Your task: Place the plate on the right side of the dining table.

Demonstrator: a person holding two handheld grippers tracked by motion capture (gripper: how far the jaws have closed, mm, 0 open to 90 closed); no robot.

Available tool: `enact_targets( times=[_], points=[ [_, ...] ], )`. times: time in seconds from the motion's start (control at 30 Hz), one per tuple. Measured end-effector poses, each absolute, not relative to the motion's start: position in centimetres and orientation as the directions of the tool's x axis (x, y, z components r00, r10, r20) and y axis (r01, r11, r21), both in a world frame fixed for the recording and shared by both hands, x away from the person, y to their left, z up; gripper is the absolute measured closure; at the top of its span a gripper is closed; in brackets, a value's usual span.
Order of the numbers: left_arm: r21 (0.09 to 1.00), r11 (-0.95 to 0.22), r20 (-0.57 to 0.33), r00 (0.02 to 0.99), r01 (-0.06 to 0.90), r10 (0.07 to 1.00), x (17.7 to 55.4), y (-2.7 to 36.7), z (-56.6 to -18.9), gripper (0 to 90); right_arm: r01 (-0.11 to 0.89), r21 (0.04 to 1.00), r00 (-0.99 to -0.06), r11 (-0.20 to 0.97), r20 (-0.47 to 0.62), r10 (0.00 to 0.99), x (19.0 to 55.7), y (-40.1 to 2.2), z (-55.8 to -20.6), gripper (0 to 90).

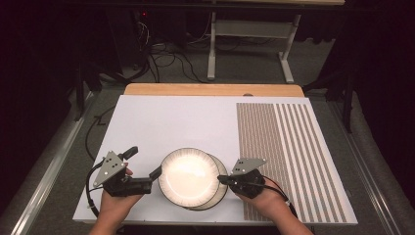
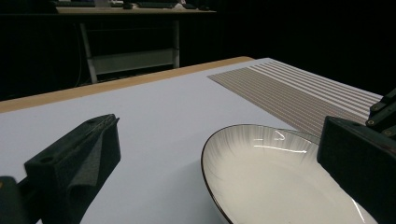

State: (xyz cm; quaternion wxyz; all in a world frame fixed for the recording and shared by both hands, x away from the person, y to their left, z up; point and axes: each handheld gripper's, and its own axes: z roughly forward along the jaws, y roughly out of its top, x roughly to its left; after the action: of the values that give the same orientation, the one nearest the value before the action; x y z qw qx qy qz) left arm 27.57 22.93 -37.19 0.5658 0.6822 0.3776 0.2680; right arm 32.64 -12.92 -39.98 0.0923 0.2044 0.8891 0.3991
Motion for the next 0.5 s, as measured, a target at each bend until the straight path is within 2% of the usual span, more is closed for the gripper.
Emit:
enact_targets(
  times=[0.5],
  points=[
    [0.973, -0.080, -0.059, 0.571, 0.215, 0.818, 27.59, 22.92, -37.18, 0.0, 0.289, 0.750, -0.899, 0.595, -0.001, 0.438, 32.73, -12.83, -40.05, 90.0]
  ],
)
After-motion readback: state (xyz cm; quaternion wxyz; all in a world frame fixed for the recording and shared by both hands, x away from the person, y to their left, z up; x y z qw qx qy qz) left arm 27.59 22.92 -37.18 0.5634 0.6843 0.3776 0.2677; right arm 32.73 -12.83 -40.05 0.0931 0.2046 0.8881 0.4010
